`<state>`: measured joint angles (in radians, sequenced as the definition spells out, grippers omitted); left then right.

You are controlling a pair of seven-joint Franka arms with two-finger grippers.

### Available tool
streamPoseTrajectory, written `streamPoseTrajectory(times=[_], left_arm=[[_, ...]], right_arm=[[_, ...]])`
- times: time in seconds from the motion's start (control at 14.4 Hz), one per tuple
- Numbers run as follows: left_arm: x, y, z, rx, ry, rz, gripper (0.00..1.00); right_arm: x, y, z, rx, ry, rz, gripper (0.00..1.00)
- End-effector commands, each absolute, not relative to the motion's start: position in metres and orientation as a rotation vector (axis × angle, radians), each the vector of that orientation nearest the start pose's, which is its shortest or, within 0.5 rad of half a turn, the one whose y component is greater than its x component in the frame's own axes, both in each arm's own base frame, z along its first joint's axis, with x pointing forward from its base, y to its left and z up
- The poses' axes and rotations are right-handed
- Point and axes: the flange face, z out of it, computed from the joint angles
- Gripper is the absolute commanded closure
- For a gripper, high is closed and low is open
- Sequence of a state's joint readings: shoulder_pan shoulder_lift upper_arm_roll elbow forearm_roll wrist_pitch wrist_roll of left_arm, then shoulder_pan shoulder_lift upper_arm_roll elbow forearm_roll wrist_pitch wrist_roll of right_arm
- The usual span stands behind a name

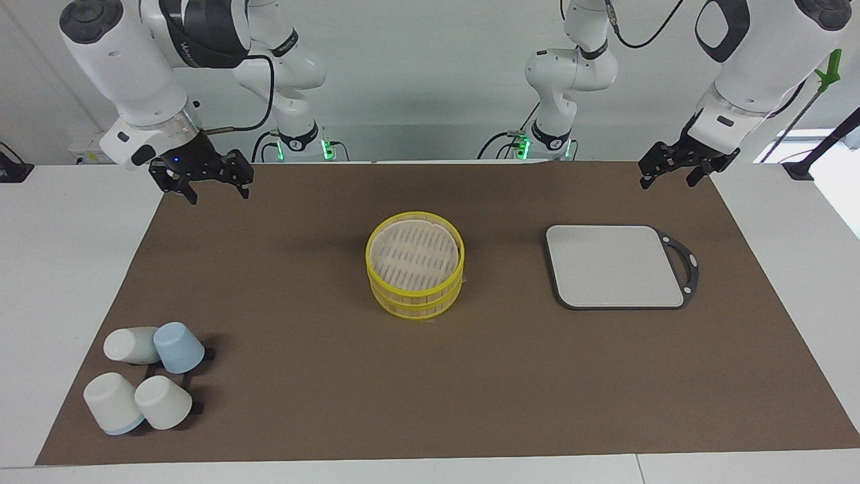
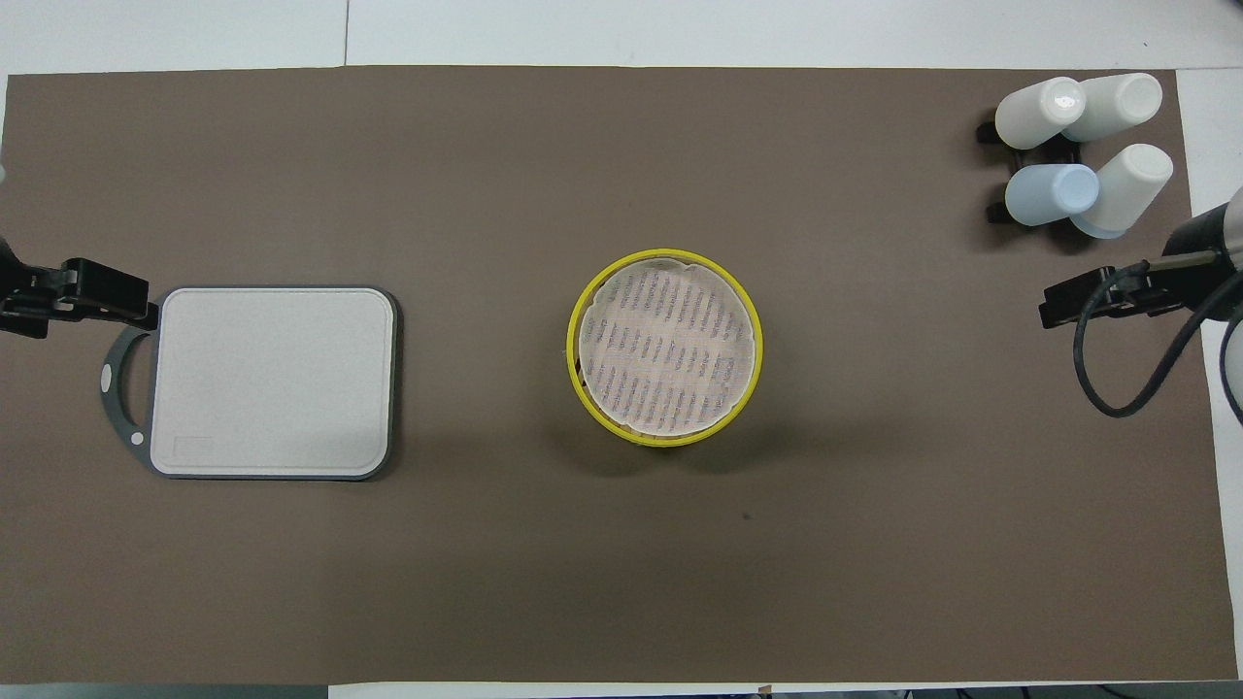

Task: Place bun in steamer

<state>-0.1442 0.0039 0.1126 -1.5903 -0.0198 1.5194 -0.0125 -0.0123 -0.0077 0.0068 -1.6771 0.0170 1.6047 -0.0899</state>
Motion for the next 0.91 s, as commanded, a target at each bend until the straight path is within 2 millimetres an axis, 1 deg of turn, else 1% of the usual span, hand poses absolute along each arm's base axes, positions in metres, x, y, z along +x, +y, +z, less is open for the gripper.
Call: streamPoseTrajectory(times=[0.0,0.28,0.49,0.63,0.7,0.84], left_arm=[[0.5438,-0.0172,0.6098,-3.137,0.053,0.092,0.00],[0.5437,-0.0189,0.6078,-3.136,0.056,0.096,0.00],[0.5433,-0.0188,0.6086,-3.136,0.056,0.094,0.00],[0.5437,-0.0189,0.6078,-3.136,0.056,0.096,0.00],[0.5437,-0.0189,0.6078,-3.136,0.056,0.096,0.00],[0.5433,-0.0188,0.6086,-3.136,0.056,0.094,0.00]], right_arm=[[0.5492,-0.0105,0.5810,-3.137,-0.164,0.085,0.00],[0.5471,-0.0133,0.5800,-3.158,-0.229,0.111,0.00],[0.5457,-0.0133,0.5796,-3.156,-0.229,0.130,0.00],[0.5455,-0.0142,0.5789,-3.158,-0.205,0.133,0.00],[0.5454,-0.0183,0.5789,-3.161,-0.157,0.132,0.00],[0.5452,-0.0183,0.5788,-3.166,-0.079,0.134,0.00]])
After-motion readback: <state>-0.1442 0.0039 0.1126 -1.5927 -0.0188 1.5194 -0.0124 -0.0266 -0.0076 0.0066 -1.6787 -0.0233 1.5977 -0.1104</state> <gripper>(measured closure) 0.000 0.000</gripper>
